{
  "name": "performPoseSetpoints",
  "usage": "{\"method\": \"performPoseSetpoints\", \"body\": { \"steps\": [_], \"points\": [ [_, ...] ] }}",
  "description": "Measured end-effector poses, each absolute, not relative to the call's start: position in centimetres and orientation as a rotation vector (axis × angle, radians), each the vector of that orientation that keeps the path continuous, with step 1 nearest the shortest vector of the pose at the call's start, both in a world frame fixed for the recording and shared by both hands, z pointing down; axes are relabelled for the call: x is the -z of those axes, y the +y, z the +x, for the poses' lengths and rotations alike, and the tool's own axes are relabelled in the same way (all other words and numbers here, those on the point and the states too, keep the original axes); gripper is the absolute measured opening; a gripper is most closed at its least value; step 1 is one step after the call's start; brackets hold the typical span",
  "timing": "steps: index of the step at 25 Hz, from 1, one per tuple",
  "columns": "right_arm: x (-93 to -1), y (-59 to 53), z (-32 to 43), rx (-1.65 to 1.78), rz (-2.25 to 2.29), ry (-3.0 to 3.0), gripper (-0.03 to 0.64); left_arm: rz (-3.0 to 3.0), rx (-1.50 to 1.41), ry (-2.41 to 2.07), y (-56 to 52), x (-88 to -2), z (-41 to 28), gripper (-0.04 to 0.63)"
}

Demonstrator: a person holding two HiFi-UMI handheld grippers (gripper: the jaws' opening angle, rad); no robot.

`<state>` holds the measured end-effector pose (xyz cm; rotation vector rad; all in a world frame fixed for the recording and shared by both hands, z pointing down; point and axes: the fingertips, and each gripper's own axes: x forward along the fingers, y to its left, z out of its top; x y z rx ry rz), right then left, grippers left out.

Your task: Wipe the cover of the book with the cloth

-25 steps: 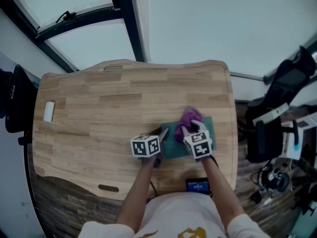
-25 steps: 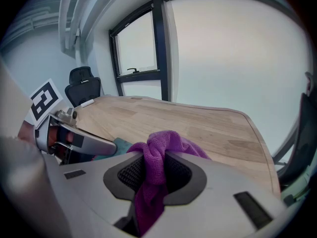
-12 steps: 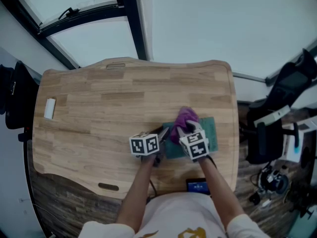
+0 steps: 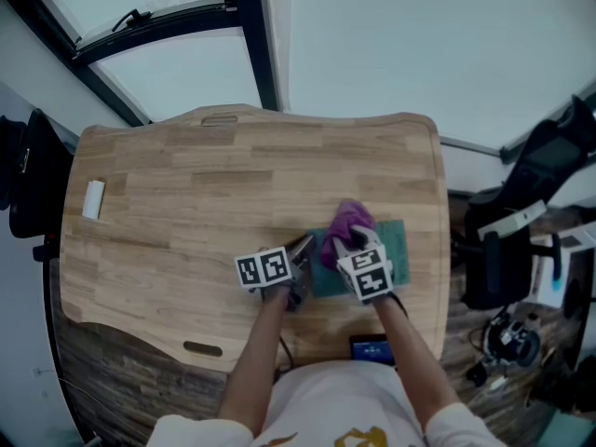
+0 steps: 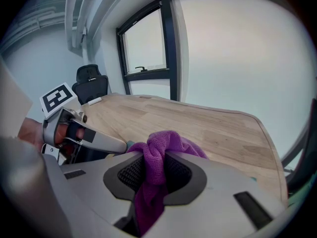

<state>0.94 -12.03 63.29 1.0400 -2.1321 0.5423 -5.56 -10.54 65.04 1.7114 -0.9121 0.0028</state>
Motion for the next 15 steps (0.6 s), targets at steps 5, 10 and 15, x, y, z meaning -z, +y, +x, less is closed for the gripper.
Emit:
{"method": "performPoseSetpoints", "body": {
  "steps": [5, 10, 15],
  "points": [
    [-63.3, -11.8, -0.4, -0.54, 0.984, -2.136, 0.077, 1.712, -0.006, -0.91, -10.5, -65.0, -5.6, 0.06],
    [-63.2, -11.7, -1.4, -0.534, 0.957, -2.153, 0.077, 1.712, -0.007, -0.912, -10.6, -65.0, -5.6, 0.06],
    [-63.2, -11.0, -2.7, -0.52, 0.872, -2.192, 0.077, 1.715, -0.009, -0.916, -10.5, -65.0, -5.6, 0.06]
  ]
}}
